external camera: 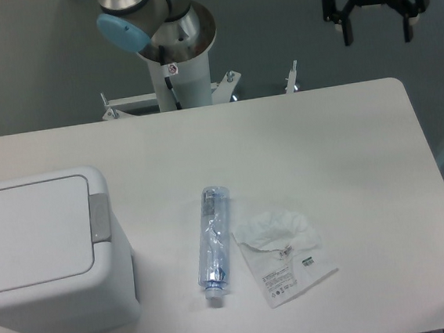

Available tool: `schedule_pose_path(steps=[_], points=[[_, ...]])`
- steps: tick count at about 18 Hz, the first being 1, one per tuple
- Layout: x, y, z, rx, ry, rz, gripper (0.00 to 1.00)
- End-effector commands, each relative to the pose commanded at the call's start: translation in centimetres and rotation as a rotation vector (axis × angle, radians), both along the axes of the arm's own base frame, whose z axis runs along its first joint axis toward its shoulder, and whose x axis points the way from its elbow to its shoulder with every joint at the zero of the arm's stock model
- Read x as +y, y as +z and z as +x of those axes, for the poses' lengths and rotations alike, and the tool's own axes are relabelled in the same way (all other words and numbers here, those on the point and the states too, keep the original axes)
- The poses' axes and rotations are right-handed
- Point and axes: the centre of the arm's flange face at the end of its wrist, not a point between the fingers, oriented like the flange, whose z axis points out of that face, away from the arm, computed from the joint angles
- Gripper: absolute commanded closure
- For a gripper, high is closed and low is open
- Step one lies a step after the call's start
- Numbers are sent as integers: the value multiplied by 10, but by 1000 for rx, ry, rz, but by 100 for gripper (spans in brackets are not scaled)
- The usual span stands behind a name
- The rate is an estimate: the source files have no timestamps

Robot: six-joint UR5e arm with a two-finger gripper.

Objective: Open the trash can
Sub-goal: 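Move the open gripper over the trash can lid edge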

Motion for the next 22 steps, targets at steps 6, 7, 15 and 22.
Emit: schedule_pose_path(steps=[6,7,15,22], points=[[28,7,17,-20,34,39,0],[36,8,21,-38,66,63,0],[125,3,76,-249,235,281,0],[196,1,125,-426,384,440,0]])
